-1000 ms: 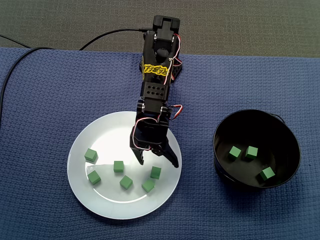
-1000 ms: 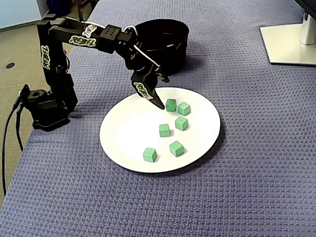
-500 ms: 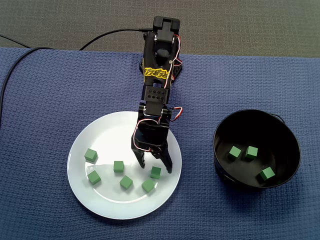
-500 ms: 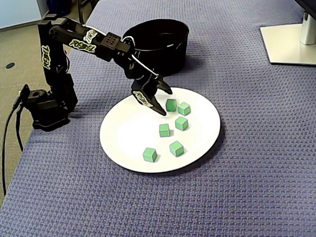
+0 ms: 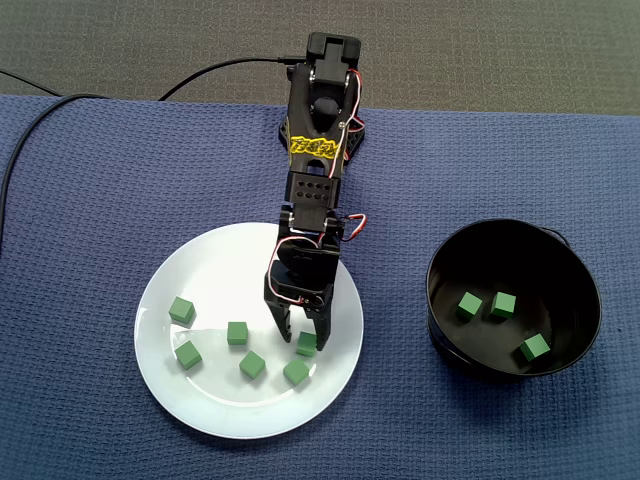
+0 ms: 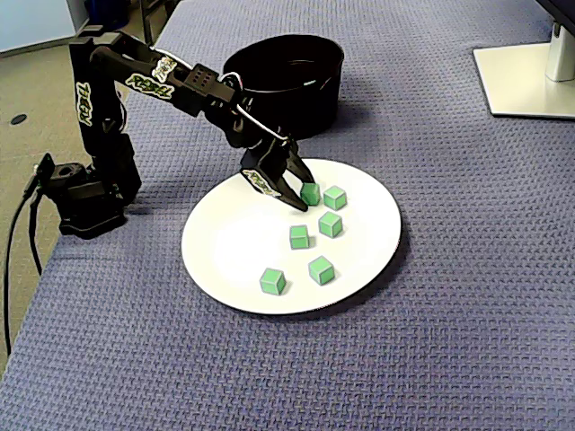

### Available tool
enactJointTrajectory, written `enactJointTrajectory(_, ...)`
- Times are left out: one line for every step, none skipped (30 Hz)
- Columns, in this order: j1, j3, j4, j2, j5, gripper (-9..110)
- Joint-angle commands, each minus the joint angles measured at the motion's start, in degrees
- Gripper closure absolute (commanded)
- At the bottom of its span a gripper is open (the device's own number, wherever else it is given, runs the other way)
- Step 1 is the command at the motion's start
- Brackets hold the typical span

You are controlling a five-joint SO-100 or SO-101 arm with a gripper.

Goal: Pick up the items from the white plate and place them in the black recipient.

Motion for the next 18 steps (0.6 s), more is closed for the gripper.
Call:
enactJointTrajectory(-1.3, 0.8, -2.5, 0.8, 1.2, 101)
enactJointTrajectory(-1.3, 1.2, -3.2, 0.9, 1.8, 101)
enactJointTrajectory(-1.3, 1.4, -3.3, 1.1, 2.0, 101)
enactJointTrajectory(-1.3, 1.5, -3.3, 1.5, 2.5, 101)
enactJointTrajectory(-1.2, 1.6, -3.3, 2.0, 3.1, 101)
enactJointTrajectory(-1.1, 1.5, -3.3, 2.7, 4.0, 101)
enactJointTrajectory(-0.7, 1.3, -3.3, 3.7, 5.1, 101)
enactJointTrajectory(-0.4, 0.8, -2.3, 5.2, 6.5, 101)
enactJointTrajectory(0.0, -0.3, 0.3, 7.1, 8.3, 101)
enactJointTrajectory(0.4, -2.1, 5.0, 9.4, 10.2, 101)
enactJointTrajectory(0.5, -4.4, 10.9, 12.0, 11.9, 101)
enactJointTrajectory(0.7, -6.2, 16.5, 15.1, 13.5, 101)
enactJointTrajectory(0.7, -7.9, 22.2, 18.9, 15.6, 101)
enactJointTrajectory(0.7, -9.4, 27.9, 23.1, 17.7, 101)
enactJointTrajectory(0.4, -11.1, 34.1, 27.2, 19.5, 101)
enactJointTrajectory(-0.4, -13.5, 40.8, 31.3, 21.4, 101)
enactJointTrajectory(-1.5, -16.3, 47.3, 34.9, 23.3, 101)
enactJointTrajectory(-3.1, -18.9, 52.8, 38.1, 25.6, 101)
